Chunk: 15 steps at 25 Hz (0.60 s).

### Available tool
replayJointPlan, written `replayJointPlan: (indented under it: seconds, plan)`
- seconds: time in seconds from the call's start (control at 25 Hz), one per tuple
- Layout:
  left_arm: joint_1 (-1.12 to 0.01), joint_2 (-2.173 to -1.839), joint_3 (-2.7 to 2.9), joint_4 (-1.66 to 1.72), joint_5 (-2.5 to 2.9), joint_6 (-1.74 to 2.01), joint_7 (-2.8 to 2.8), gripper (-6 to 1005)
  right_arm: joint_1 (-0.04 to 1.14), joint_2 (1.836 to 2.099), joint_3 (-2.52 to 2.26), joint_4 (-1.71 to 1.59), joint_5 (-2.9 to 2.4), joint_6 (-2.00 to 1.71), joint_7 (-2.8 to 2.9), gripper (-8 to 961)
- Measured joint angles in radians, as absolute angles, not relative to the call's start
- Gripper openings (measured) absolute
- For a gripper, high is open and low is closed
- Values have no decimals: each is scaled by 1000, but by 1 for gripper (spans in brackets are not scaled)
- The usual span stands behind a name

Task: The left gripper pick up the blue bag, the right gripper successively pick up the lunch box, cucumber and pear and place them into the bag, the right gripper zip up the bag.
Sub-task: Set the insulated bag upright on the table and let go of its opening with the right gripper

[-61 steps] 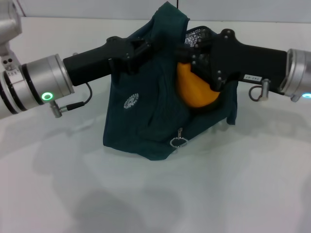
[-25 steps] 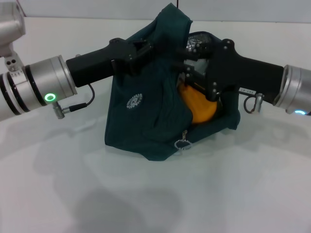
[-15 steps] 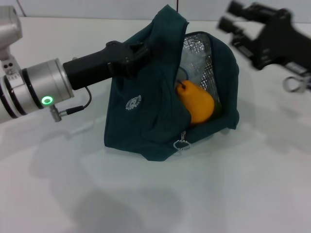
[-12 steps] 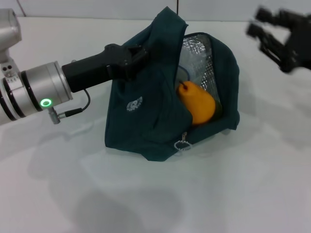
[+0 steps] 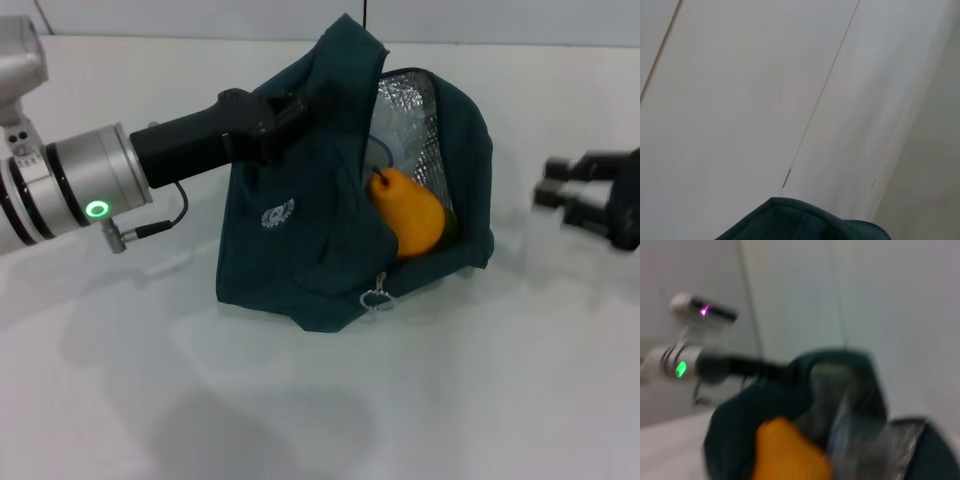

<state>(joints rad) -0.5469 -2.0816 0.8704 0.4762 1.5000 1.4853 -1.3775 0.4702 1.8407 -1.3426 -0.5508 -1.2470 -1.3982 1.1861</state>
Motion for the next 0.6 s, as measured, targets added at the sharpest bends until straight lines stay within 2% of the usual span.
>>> replayJointPlan:
  seconds: [0.2, 0.32, 0.36, 0.4, 0.6]
  plan:
    - [-548, -2082, 872, 476, 1500, 1484, -1378, 46, 533, 1869, -1341, -557, -1459, -1387, 1289, 306]
    - [-548, -2083, 873, 476, 1500, 1483, -1377, 46, 547, 1894, -1341, -571, -1512, -1357, 1298, 440]
    - [-548, -2083, 874, 476, 1500, 1483, -1378, 46, 549, 1916, -1341, -593, -1541, -1322, 1296, 485]
    - [-548, -2083, 874, 476, 1500, 1483, -1377, 46, 549, 1916, -1341, -593, -1541, -1322, 1296, 508]
    - [-544, -2084, 874, 477, 1500, 1483, -1368, 46, 577, 1975, -1342, -618, -1648, -1224, 1297, 625]
